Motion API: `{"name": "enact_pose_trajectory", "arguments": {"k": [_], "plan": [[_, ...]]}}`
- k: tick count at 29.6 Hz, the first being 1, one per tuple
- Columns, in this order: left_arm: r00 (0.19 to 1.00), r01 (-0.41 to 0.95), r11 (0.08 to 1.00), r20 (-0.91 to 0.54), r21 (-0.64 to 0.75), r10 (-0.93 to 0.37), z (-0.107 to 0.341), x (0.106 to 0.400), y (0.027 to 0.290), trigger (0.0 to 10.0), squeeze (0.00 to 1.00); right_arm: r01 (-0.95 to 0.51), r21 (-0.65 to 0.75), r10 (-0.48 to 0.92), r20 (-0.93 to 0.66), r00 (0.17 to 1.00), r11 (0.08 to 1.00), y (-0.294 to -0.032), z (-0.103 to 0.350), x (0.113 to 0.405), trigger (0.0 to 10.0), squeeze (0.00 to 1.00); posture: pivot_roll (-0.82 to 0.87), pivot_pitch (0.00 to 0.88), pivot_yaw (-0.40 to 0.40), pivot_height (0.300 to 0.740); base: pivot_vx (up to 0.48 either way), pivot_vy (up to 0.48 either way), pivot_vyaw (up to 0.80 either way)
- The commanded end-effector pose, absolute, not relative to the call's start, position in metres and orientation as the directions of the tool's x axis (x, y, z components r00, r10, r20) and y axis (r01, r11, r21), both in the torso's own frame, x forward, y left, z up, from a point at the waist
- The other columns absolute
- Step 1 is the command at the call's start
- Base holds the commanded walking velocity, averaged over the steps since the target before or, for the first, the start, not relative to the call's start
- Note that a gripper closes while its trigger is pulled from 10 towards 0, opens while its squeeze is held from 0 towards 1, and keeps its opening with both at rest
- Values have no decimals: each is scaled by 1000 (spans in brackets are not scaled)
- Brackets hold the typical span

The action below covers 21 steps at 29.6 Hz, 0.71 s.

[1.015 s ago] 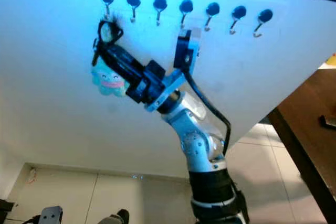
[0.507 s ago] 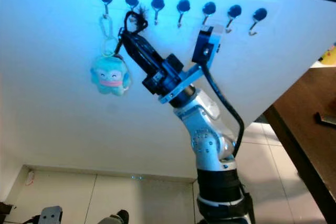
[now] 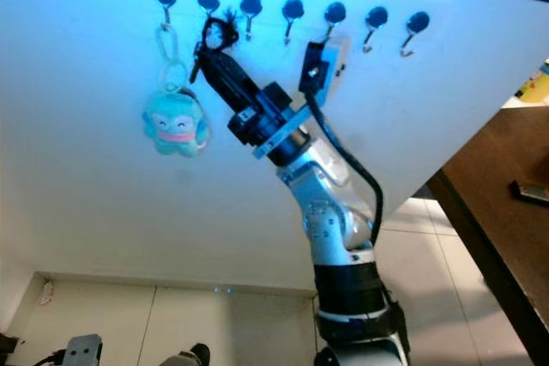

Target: Hang keys on a hook

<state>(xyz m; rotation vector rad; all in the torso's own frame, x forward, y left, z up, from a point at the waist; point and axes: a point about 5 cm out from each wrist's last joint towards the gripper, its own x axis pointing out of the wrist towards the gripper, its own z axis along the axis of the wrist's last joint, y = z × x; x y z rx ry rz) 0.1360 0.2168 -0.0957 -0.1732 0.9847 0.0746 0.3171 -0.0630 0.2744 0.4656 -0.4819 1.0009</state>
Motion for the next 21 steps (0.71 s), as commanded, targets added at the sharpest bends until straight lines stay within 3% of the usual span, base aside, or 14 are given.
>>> {"name": "enact_pose_trajectory", "arguments": {"k": [1,6,21], "plan": [[526,-137,983,-850,-125,-35,-100,126,211,10000,0,-871,141,676,577,459,471,-62,275,318,10000,0,112,72,-34,740,0,0,0],[523,-136,983,-852,-124,-35,-101,124,211,10000,0,-871,130,695,553,460,474,-54,275,319,10000,0,110,73,-37,740,0,0,0],[530,-133,983,-847,-129,-39,-100,126,210,10000,0,-775,138,671,423,609,616,-54,258,332,10000,0,99,79,-37,740,0,0,0]]}}
